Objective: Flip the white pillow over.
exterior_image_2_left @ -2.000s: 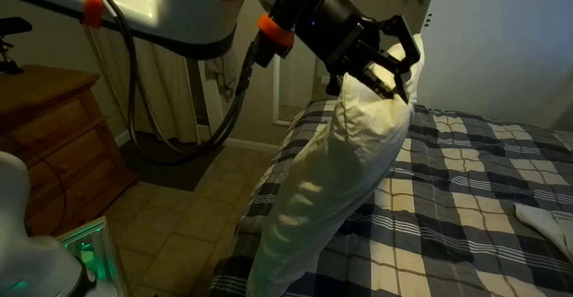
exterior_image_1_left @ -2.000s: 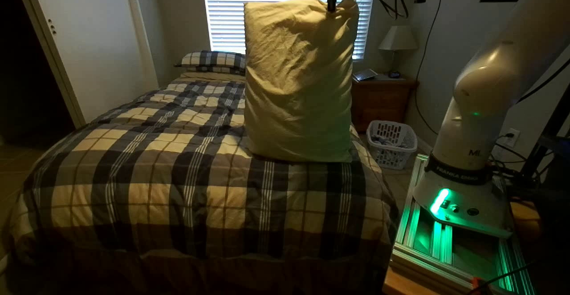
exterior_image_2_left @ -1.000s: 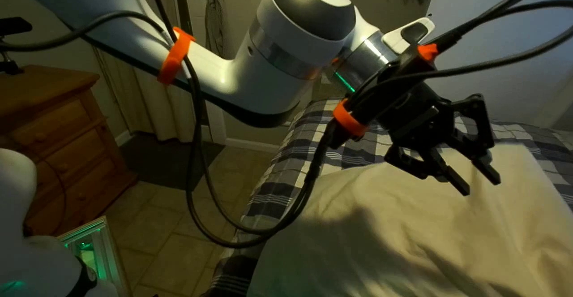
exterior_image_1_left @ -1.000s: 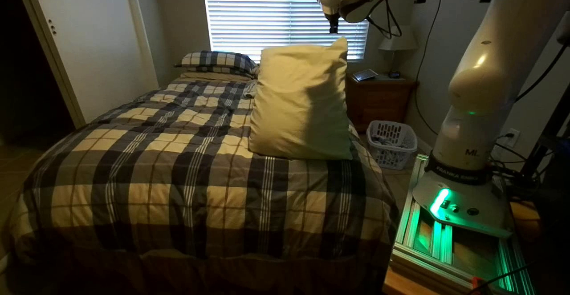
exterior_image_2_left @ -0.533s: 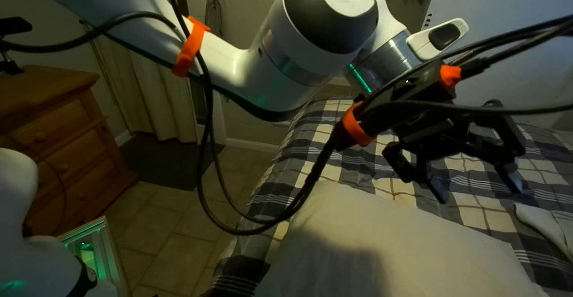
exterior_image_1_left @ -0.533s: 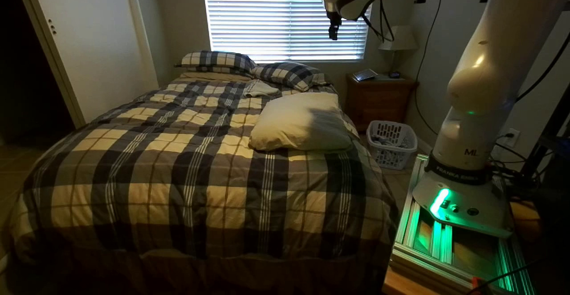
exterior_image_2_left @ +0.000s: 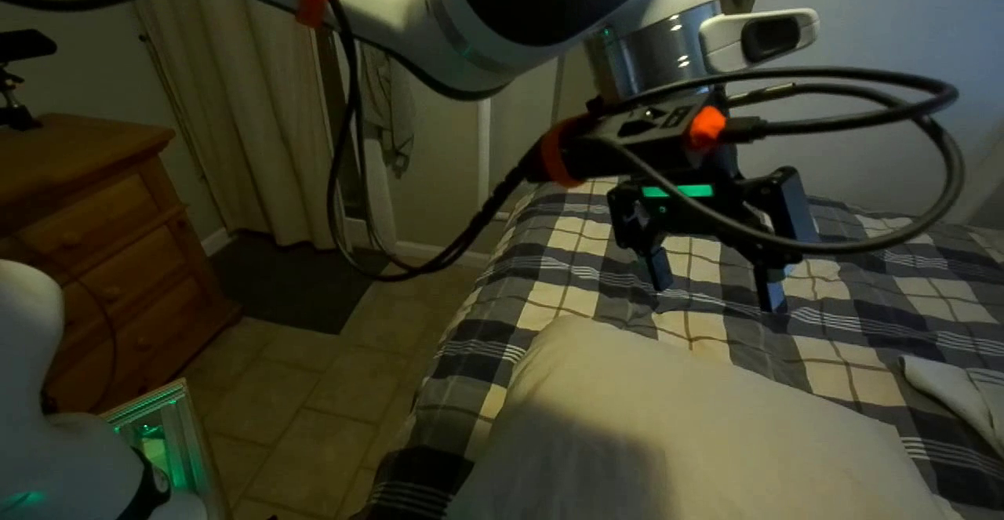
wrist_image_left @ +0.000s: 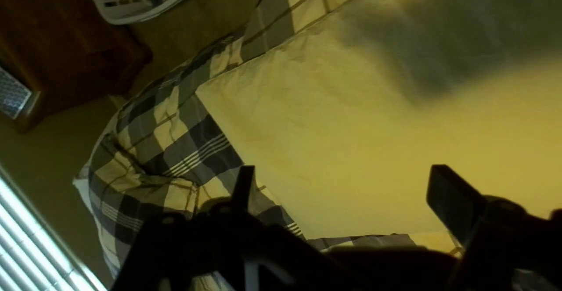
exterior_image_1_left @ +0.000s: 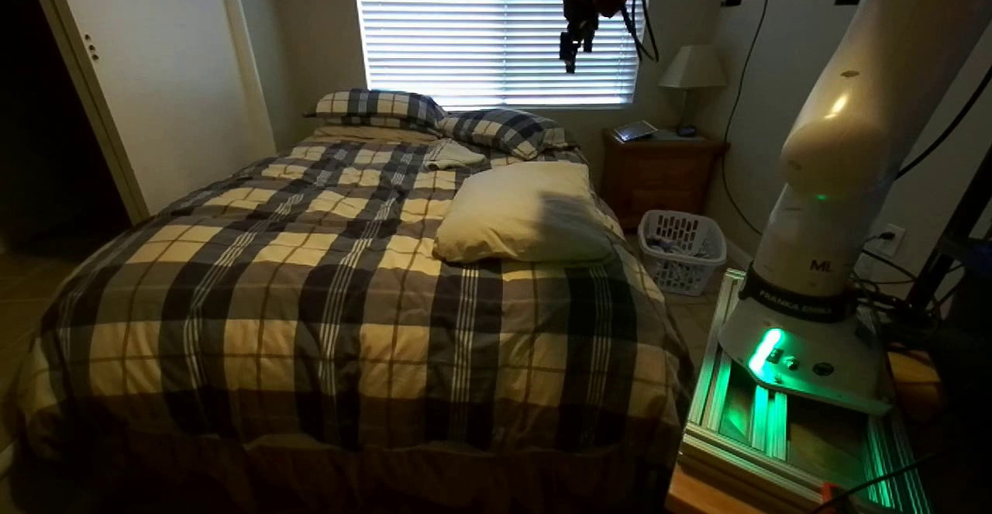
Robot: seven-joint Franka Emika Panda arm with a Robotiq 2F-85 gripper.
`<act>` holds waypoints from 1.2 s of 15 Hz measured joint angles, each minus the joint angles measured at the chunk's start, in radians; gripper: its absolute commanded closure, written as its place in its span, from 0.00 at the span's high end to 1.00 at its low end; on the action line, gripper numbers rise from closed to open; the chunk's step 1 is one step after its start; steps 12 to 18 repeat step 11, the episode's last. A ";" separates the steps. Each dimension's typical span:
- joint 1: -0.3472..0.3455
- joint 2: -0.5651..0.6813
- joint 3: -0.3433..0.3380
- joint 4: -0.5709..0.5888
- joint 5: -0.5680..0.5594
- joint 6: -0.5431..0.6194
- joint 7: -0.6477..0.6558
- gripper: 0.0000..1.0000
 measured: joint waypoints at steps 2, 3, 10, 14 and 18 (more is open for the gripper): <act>-0.001 -0.039 0.002 -0.010 0.053 -0.062 0.006 1.00; -0.003 -0.065 0.001 -0.024 0.066 -0.089 0.018 1.00; -0.020 -0.162 -0.002 -0.090 0.081 -0.138 0.063 1.00; -0.020 -0.156 -0.001 -0.090 0.081 -0.138 0.063 1.00; -0.020 -0.156 -0.001 -0.090 0.081 -0.138 0.063 1.00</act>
